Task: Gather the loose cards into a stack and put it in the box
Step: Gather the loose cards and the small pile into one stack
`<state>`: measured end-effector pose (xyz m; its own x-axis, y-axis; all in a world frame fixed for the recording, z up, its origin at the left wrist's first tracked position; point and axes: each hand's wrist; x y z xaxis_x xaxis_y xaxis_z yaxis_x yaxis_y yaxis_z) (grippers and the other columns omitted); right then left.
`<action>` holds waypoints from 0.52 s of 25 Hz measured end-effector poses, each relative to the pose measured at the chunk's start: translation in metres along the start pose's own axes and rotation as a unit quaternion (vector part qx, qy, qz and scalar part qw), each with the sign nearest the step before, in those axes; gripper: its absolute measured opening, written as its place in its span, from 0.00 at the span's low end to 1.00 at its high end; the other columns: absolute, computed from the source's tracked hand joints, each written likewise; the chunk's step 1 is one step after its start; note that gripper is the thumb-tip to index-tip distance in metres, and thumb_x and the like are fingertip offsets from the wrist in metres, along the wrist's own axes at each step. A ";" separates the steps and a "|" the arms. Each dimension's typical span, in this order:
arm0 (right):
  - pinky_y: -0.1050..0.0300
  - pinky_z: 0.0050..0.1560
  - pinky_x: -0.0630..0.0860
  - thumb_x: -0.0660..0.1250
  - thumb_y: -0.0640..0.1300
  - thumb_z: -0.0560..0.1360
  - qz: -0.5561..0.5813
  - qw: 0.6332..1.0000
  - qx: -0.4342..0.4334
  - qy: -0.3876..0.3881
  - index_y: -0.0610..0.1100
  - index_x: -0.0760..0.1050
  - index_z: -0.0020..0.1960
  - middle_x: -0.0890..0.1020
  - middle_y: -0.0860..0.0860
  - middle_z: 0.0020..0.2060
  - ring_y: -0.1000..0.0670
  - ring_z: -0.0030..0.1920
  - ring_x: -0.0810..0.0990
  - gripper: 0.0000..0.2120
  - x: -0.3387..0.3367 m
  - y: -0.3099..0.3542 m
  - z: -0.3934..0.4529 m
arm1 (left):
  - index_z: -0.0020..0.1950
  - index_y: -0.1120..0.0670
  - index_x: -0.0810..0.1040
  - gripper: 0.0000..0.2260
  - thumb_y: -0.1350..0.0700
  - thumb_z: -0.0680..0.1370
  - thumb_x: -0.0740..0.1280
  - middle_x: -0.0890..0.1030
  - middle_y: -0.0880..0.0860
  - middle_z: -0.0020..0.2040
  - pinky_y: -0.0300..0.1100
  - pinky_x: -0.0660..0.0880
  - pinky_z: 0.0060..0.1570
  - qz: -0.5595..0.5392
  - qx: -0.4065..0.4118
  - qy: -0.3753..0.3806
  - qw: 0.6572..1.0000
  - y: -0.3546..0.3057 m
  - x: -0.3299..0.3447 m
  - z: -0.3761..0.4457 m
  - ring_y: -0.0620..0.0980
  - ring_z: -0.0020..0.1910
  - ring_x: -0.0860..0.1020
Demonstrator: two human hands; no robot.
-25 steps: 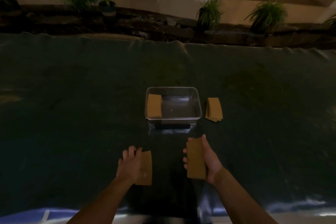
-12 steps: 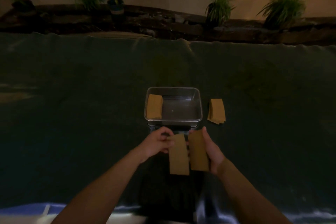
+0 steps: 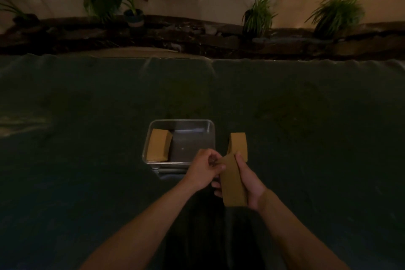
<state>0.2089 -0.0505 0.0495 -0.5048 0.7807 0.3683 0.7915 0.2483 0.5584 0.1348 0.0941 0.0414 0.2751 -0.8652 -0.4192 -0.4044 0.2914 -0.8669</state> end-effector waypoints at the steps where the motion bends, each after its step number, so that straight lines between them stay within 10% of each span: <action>1: 0.44 0.50 0.82 0.57 0.69 0.74 -0.001 1.000 -0.002 -0.003 0.46 0.78 0.60 0.85 0.38 0.50 0.42 0.45 0.84 0.30 -0.007 0.007 0.000 | 0.47 0.44 0.74 0.08 0.54 0.75 0.71 0.72 0.45 0.53 0.41 0.76 0.53 0.021 0.005 -0.004 1.000 -0.006 0.007 0.006 0.41 0.52 0.75; 6: 0.50 0.37 0.82 0.57 0.68 0.75 -0.010 1.000 0.010 -0.023 0.50 0.77 0.59 0.83 0.40 0.50 0.42 0.44 0.84 0.26 -0.049 0.044 0.003 | 0.69 0.39 0.65 0.29 0.45 0.72 0.73 0.66 0.44 0.68 0.45 0.74 0.61 0.058 0.052 0.053 0.996 -0.034 0.040 0.027 0.45 0.66 0.70; 9: 0.45 0.46 0.81 0.59 0.70 0.73 -0.025 0.998 0.033 -0.046 0.52 0.77 0.58 0.82 0.40 0.54 0.39 0.53 0.82 0.26 -0.068 0.058 0.013 | 0.75 0.30 0.45 0.54 0.39 0.61 0.79 0.54 0.35 0.75 0.53 0.66 0.68 0.125 0.085 0.171 0.974 -0.043 0.054 0.035 0.49 0.74 0.60; 13: 0.37 0.58 0.77 0.61 0.70 0.72 -0.021 0.998 0.053 -0.036 0.52 0.76 0.63 0.80 0.38 0.58 0.37 0.58 0.79 0.29 -0.077 0.058 0.031 | 0.73 0.27 0.35 0.61 0.39 0.57 0.79 0.51 0.42 0.77 0.65 0.61 0.67 0.243 0.090 0.177 0.949 -0.046 0.067 0.046 0.60 0.75 0.56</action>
<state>0.3043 -0.0781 0.0301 -0.5148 0.8069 0.2897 0.8046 0.3381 0.4882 0.2116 0.0411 0.0406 -0.2296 -0.6842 -0.6922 -0.2436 0.7290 -0.6397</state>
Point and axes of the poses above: each hand's wrist, its own z-axis towards the middle knuckle, its own x-axis out of the palm, y = z × x
